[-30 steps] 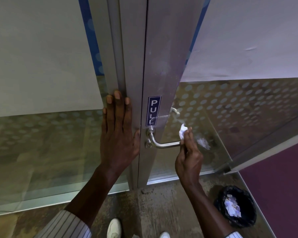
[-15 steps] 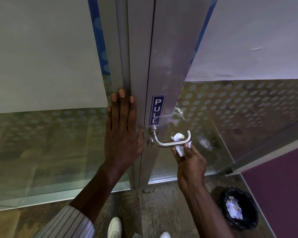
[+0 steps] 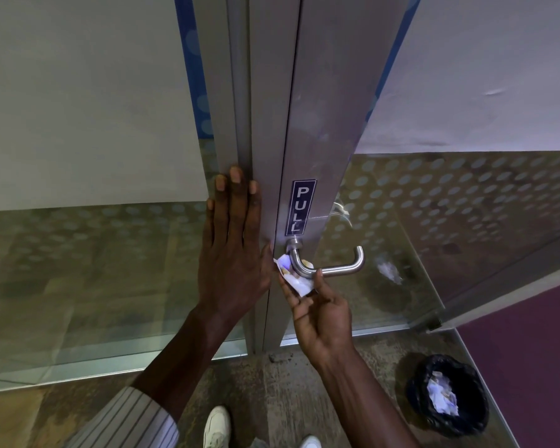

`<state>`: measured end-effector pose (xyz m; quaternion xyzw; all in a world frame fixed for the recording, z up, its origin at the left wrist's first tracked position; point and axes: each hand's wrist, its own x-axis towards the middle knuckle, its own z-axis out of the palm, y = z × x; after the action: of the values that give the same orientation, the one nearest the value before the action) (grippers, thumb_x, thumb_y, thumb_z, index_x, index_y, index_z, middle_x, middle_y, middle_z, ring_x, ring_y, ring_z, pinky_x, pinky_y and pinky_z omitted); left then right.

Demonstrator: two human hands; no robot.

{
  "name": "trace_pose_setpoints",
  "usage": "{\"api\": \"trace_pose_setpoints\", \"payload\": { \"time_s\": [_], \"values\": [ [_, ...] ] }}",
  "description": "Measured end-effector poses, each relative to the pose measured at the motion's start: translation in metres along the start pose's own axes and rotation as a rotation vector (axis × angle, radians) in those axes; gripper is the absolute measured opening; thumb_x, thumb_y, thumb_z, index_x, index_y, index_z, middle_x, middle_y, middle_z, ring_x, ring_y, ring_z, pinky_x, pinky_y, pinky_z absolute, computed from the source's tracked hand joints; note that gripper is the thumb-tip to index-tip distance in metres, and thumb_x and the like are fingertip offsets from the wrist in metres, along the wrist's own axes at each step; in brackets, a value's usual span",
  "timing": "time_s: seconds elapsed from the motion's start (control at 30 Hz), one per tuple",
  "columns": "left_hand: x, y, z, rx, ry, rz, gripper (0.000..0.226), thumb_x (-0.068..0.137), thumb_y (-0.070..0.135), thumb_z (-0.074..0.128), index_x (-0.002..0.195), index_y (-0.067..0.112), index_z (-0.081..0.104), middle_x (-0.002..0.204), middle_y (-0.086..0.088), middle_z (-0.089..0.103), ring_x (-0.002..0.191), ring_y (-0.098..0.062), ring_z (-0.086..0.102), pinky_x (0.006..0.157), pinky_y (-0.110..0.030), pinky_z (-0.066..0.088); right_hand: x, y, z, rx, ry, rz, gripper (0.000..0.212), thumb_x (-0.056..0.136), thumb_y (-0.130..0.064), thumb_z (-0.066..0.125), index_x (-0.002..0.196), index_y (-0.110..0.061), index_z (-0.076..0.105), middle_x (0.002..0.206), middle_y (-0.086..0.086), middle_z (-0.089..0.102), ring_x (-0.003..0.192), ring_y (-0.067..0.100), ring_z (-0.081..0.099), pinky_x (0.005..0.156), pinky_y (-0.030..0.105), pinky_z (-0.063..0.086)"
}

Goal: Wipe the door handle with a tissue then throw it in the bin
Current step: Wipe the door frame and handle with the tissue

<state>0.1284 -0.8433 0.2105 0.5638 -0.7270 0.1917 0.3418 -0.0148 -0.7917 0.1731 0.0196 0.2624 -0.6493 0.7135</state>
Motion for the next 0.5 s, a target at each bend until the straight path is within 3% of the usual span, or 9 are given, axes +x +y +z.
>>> {"api": "trace_pose_setpoints", "payload": {
  "time_s": [0.07,0.13,0.27,0.33,0.43,0.5],
  "values": [
    [0.000,0.000,-0.001,0.000,0.000,0.010,0.109,0.096,0.029,0.075,0.170,0.005,-0.001,0.177,-0.007,-0.015,0.166,-0.029,-0.021,0.138,-0.044,-0.001,-0.001,-0.007,-0.003,-0.039,0.021,-0.020,0.040,0.096,-0.008,0.054,0.122,0.017,0.070,0.133,0.036,0.068,0.124,0.046,0.070,0.117,0.053,0.046],
    [0.000,-0.001,-0.001,-0.002,-0.011,0.016,0.110,0.097,0.032,0.074,0.170,0.006,-0.004,0.177,-0.007,-0.016,0.166,-0.028,-0.023,0.138,-0.043,-0.002,0.001,-0.018,-0.014,-0.088,0.083,-0.110,0.048,0.092,-0.002,0.056,0.136,0.017,0.060,0.138,0.032,0.066,0.132,0.042,0.064,0.122,0.051,0.043],
    [0.001,0.000,-0.001,-0.001,-0.013,0.002,0.106,0.095,0.030,0.076,0.169,0.002,0.004,0.177,-0.010,-0.011,0.166,-0.028,-0.024,0.138,-0.044,-0.004,0.004,-0.053,-0.030,-0.207,0.140,-0.317,0.038,0.106,0.009,0.039,0.139,0.016,0.056,0.147,0.036,0.058,0.140,0.045,0.058,0.115,0.047,0.049],
    [0.001,0.002,-0.001,0.001,-0.006,-0.005,0.105,0.094,0.028,0.076,0.168,0.001,0.007,0.178,-0.017,-0.002,0.166,-0.029,-0.024,0.138,-0.045,-0.005,0.008,-0.064,-0.035,-0.317,0.197,-0.420,0.035,0.108,0.009,0.042,0.138,0.015,0.058,0.141,0.037,0.062,0.138,0.047,0.059,0.115,0.047,0.050],
    [0.000,0.003,0.001,-0.001,-0.008,-0.017,0.105,0.093,0.028,0.076,0.168,0.000,0.007,0.178,-0.019,-0.002,0.166,-0.031,-0.022,0.138,-0.046,-0.004,0.013,-0.064,-0.039,-0.682,0.236,-0.633,0.032,0.107,0.004,0.054,0.131,-0.006,0.073,0.122,0.014,0.080,0.127,0.034,0.070,0.118,0.049,0.051],
    [-0.001,0.002,0.001,-0.004,-0.007,-0.018,0.104,0.095,0.029,0.075,0.168,0.001,0.007,0.178,-0.019,-0.001,0.166,-0.031,-0.021,0.138,-0.047,-0.002,0.012,-0.058,-0.047,-1.034,0.254,-0.751,0.043,0.107,0.003,0.054,0.135,-0.022,0.074,0.141,0.002,0.073,0.140,0.021,0.063,0.121,0.048,0.049]
  ]
}}
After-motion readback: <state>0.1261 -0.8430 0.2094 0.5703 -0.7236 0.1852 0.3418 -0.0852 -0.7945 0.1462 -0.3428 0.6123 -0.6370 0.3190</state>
